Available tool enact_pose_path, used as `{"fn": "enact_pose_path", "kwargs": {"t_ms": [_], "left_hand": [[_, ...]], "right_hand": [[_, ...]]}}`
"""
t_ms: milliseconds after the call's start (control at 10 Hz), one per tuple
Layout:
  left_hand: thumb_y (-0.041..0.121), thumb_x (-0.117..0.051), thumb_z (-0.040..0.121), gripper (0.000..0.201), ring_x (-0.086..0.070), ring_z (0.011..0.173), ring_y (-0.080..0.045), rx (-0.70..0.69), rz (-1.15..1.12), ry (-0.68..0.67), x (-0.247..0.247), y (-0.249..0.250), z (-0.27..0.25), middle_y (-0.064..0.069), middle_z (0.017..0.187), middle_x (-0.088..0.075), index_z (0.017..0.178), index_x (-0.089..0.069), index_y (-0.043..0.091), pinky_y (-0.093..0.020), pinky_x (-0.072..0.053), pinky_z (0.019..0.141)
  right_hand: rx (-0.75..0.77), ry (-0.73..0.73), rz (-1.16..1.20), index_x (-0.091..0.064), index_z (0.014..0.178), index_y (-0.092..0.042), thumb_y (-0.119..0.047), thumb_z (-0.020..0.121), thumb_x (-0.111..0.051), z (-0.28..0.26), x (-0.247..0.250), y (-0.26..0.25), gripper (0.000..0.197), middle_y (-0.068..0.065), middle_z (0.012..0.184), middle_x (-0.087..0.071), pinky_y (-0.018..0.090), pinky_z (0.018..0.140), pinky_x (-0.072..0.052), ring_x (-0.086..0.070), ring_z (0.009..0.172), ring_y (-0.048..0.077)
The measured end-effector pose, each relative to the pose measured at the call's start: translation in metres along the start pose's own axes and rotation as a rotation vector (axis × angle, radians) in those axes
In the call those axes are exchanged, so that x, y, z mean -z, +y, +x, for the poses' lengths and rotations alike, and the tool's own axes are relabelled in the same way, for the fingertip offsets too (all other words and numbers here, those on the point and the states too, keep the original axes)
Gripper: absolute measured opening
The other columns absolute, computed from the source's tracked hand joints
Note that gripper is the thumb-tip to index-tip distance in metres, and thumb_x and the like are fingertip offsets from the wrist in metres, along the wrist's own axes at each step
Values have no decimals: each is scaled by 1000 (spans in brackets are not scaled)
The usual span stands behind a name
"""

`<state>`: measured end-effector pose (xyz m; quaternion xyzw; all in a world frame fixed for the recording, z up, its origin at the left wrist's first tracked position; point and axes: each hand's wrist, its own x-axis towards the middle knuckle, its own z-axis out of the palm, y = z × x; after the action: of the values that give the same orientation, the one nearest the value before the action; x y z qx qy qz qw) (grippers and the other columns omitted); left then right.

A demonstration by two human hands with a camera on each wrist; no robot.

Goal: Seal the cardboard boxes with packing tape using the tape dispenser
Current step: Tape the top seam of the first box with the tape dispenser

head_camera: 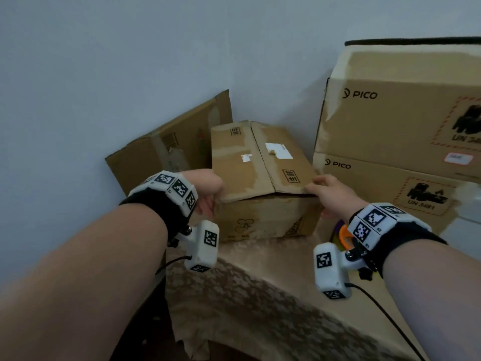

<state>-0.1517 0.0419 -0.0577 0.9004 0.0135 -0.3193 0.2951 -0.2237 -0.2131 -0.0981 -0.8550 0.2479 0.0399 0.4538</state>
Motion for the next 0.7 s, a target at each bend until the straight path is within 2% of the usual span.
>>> {"fn": "enact_pose_path", "kwargs": {"t_ms": [100,200,300,400,500,600,700], "left_hand": [[14,-40,94,30,-68,95,-38,25,68,-168,-17,6,-33,-29,95,-69,118,-48,0,-44,-52,92],[23,-43,95,44,-66,100,-37,5,88,-265,-27,18,-55,-22,100,-70,128,-52,-4,-45,-50,97],[23,-52,96,37,-64,74,-26,-75,42,-24,-33,34,-59,-14,96,-69,122,-60,-1,-32,-52,68],[15,-49,97,32,-62,88,-25,-140,266,178,-42,43,-65,-14,114,-64,124,-59,3,-29,-49,67],[17,-50,96,37,-54,118,-27,-108,406,285,-47,37,-50,-12,132,-56,131,-54,7,-30,-45,92],[20,-52,96,45,-51,120,-30,-70,447,278,-50,33,-38,-13,136,-49,139,-45,8,-35,-46,98],[21,-52,97,53,-54,115,-35,-55,362,218,-55,33,-33,-17,137,-45,145,-33,10,-45,-50,94]], "right_hand": [[-71,-17,108,-36,143,-25,-38,92,-58,-17,15,16,57,10,137,-47,47,92,-51,-50,116,32],[-91,17,66,-30,146,-20,-29,95,-52,-34,30,33,56,11,129,-49,43,86,-51,-52,104,31],[-86,52,-151,-39,141,-7,-16,96,-48,-51,33,44,46,14,121,-53,43,90,-48,-53,97,33],[-73,-29,-322,-54,129,-2,-13,93,-53,-54,27,53,38,18,128,-57,38,98,-43,-53,118,34],[-74,-93,-382,-56,127,-3,-15,93,-54,-50,24,61,36,17,128,-58,37,97,-44,-54,119,33],[-97,-122,-402,-57,126,-5,-20,89,-58,-33,17,73,40,18,127,-58,43,98,-47,-56,117,35],[-119,-136,-469,-60,120,-8,-33,77,-67,-14,6,88,50,16,123,-60,48,93,-51,-58,113,36]]}}
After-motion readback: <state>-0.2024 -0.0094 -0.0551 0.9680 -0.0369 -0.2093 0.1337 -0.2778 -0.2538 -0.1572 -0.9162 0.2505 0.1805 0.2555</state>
